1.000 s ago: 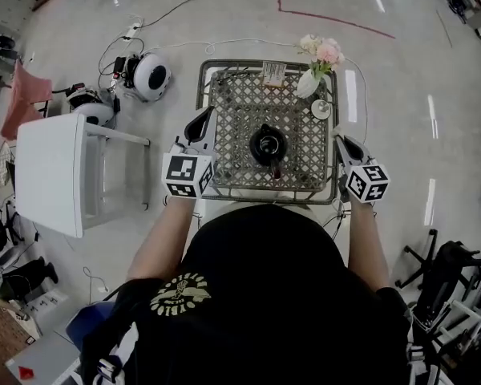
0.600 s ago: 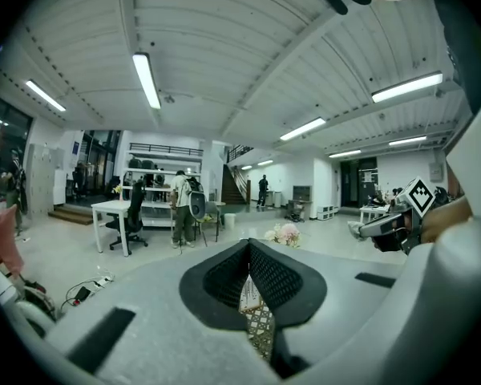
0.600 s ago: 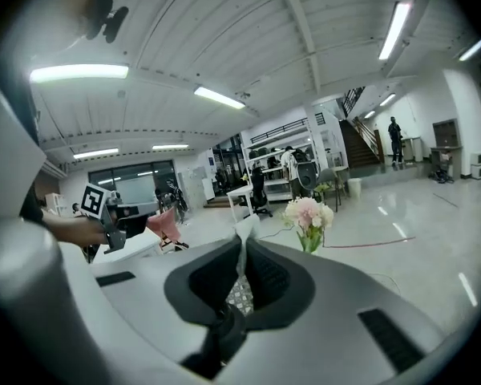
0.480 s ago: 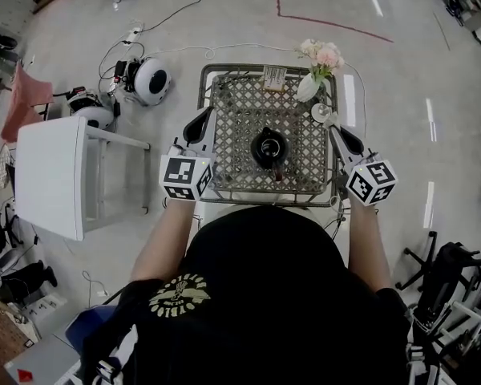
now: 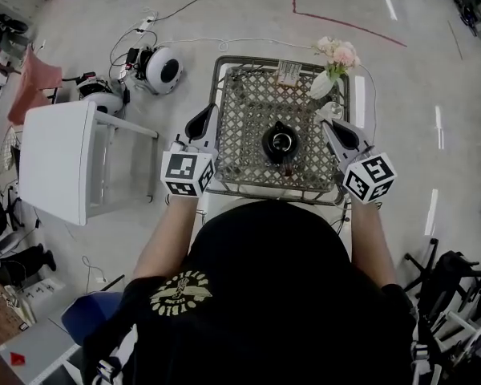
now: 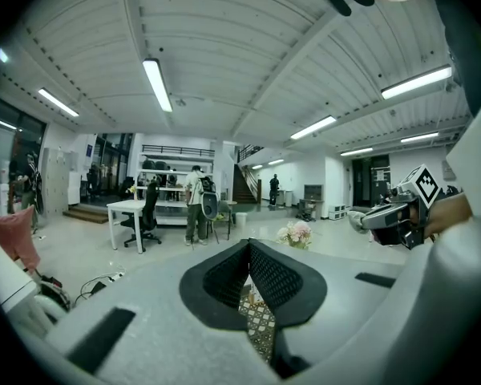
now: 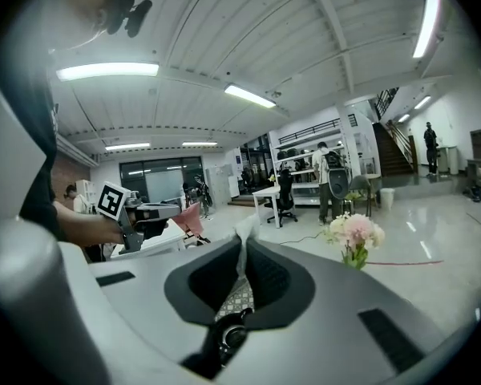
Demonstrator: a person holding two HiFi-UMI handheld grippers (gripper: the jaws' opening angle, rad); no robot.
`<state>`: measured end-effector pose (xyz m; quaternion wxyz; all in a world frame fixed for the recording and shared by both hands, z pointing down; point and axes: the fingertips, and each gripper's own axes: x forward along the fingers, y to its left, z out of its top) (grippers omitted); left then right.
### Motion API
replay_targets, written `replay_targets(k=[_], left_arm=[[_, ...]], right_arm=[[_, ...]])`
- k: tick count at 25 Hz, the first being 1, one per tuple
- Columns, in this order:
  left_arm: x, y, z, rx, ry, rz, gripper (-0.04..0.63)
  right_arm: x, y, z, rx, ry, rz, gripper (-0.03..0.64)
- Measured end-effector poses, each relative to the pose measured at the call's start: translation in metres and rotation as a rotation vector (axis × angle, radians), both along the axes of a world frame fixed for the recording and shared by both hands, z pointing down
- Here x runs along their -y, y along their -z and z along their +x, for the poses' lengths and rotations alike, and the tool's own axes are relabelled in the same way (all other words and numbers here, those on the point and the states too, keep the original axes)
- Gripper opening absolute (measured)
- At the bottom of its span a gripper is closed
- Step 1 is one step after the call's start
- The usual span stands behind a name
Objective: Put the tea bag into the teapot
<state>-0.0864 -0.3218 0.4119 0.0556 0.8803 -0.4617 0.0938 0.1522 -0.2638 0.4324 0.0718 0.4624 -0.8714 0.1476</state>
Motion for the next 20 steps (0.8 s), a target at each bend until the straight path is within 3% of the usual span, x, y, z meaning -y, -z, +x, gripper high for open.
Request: replay_targets(k=[14,20], left_arm=[[-0.011,-0.013,-0.032,0.016,0.049,-0.036,-0.003],[-0.005,-0.013,-0.03,0.005,0.054,-0.035,-0.003]], right_arm=[[0.0,-0.009,-0.05,-0.125,0.138,-0.004,0.023],[0.004,-0.015,-0.054,-0.113,0.152,-0.028,0.023]])
